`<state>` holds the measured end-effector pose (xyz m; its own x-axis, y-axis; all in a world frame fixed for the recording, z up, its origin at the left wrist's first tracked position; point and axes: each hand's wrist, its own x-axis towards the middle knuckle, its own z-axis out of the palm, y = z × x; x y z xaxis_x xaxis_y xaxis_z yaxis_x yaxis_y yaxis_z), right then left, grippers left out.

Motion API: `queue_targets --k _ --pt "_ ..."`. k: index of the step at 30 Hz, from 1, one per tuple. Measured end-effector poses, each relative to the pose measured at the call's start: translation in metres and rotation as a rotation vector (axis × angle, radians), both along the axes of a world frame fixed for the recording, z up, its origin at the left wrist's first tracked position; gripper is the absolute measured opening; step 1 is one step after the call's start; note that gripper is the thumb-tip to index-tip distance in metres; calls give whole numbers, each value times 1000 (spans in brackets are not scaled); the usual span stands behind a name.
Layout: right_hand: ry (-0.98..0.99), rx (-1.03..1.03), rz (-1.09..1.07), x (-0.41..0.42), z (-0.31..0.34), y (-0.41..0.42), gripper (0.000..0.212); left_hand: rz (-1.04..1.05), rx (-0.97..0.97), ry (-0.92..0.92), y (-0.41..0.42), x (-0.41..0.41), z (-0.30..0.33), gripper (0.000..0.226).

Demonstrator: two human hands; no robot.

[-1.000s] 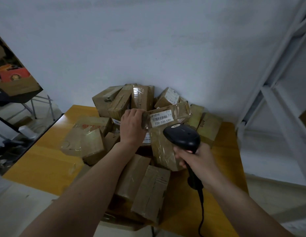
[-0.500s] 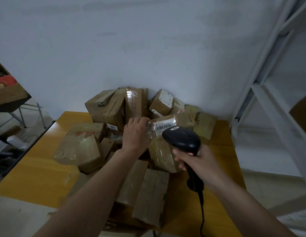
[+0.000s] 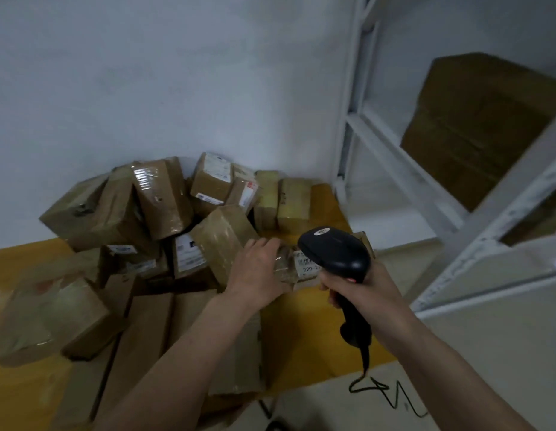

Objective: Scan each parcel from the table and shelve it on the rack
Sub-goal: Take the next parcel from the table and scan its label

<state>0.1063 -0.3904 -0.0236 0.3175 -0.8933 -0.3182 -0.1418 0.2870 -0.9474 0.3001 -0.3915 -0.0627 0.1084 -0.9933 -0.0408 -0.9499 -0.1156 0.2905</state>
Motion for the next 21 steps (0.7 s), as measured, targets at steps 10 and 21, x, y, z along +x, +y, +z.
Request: queue_targets --k 10,21 --pt "-56 -44 -203 -156 11 52 13 -186 -8 -10 23 -156 15 69" --pt "-106 -158 -402 -357 26 108 9 -280 -115 71 62 -358 45 62"
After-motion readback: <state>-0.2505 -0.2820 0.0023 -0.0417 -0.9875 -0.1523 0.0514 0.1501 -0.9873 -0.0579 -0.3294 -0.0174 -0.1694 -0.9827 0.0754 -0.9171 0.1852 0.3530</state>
